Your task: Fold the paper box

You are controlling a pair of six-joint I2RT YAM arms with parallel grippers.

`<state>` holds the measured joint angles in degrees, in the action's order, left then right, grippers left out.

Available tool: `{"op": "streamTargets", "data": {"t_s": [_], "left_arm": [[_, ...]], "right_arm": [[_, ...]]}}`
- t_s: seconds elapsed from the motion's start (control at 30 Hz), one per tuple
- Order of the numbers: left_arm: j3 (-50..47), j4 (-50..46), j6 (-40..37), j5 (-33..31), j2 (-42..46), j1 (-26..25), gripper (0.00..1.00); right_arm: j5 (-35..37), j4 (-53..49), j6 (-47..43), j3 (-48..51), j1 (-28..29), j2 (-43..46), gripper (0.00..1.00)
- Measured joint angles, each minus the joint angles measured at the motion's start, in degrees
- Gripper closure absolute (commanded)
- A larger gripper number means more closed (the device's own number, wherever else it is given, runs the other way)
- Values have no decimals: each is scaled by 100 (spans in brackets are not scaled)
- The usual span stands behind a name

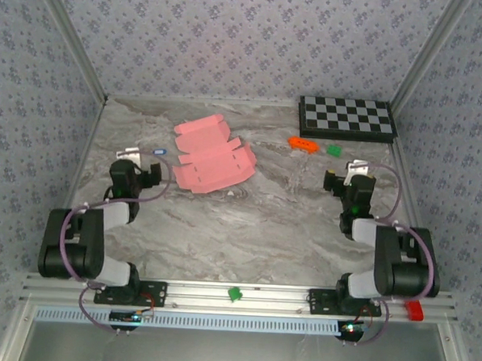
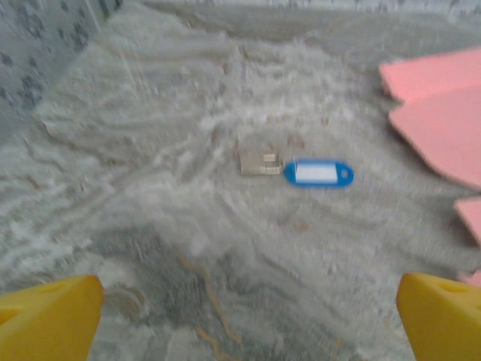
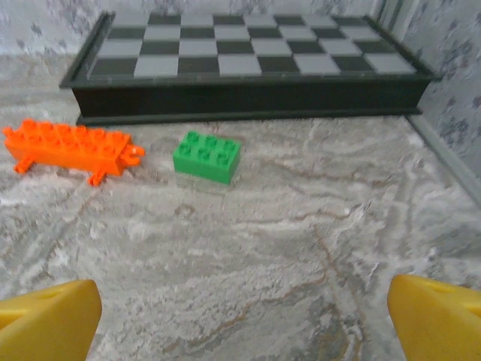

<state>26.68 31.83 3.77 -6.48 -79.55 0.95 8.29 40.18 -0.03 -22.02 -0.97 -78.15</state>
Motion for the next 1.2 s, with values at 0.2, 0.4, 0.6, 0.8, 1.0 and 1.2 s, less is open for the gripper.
{"op": "streamTargets", "data": {"t_s": [0.2, 0.4, 0.6, 0.8, 1.0, 1.2], "left_arm": [[1058, -1311, 568, 271, 490, -35, 2], [2474, -2730, 1067, 933, -258, -363, 38], [4048, -3801, 1187, 1469, -1674, -984, 69], [5036, -4444, 1167, 1838, -2883, -1362, 84], [5462, -4887, 1128, 2000, -3550, -1561, 91], [5462, -5152, 1200, 1976, -3648, -1733, 94]], "right_arm": [[-13, -1902, 439, -981, 55, 745, 0], [-302, -3541, 1224, -1773, 398, 831, 0], [-535, -4319, 1681, -1895, 1113, 831, 0], [-726, -4590, 1851, -1895, 1578, 828, 0], [-835, -4642, 1893, -1895, 1797, 754, 4], [-859, -4647, 1978, -1895, 1939, 570, 7]]}}
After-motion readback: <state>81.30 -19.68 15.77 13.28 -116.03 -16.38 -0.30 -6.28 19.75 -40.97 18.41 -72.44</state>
